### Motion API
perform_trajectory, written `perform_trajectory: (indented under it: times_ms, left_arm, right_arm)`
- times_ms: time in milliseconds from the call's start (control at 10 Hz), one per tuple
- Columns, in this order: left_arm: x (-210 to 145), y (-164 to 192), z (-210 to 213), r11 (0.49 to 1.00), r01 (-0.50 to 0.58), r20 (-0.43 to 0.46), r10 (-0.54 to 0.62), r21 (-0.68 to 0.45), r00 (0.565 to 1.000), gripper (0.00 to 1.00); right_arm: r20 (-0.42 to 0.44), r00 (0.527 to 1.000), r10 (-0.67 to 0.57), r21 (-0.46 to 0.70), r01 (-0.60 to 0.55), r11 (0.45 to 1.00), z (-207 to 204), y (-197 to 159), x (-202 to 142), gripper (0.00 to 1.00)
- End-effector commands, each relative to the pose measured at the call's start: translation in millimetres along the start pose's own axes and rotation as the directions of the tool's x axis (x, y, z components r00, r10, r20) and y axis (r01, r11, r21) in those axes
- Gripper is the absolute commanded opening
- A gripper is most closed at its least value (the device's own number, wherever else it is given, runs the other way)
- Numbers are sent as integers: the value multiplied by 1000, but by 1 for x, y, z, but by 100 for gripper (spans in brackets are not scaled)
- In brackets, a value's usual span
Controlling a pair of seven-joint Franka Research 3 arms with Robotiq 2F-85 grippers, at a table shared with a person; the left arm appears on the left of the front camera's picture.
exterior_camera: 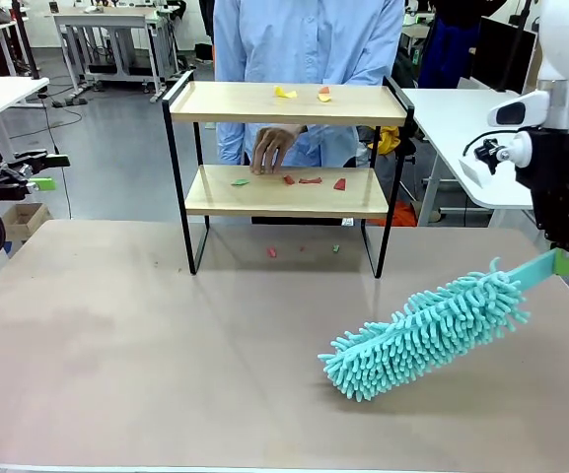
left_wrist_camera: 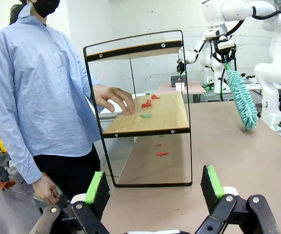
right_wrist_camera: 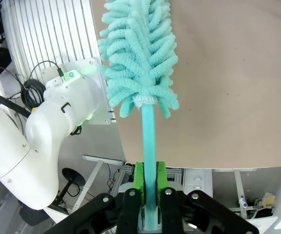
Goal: Clean the shelf.
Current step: Clean the specific section of the Shelf indicated by the human with the Duster.
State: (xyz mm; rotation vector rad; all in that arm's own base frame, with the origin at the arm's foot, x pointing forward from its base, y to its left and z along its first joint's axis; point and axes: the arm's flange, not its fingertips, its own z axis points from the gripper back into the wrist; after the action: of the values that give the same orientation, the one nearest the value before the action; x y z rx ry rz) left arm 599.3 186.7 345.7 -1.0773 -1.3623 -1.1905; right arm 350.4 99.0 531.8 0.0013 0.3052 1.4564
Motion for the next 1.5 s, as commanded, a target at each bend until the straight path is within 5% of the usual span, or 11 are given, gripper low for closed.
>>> perform_trajectory:
  times_ms: [0, 800, 900, 1100, 1400]
  left_arm:
    - [2, -2, -1, 1000, 13, -5, -13, -7, 1000, 100]
    - [2, -2, -1, 1000, 13, -5, -13, -7, 1000, 100]
    - [2, -2, -1, 1000, 13, -5, -13, -7, 1000, 100]
    - [2, -2, -1, 1000, 13, -5, -13, -7, 1000, 100]
    - [2, -2, -1, 1000, 13, -5, -13, -7, 1000, 100]
  right_arm:
    - [8, 1000, -3, -6, 3, 1000, 3, 0, -3, 13]
    - [0, 1000, 0, 0, 0, 1000, 0, 0, 0, 13]
    - [156, 987, -42, -6, 43, 999, 11, 7, -1, 13]
    - [406, 905, -126, -15, 144, 989, 41, 30, -1, 13]
    - [570, 659, -491, 240, 437, 867, 72, 61, 30, 13]
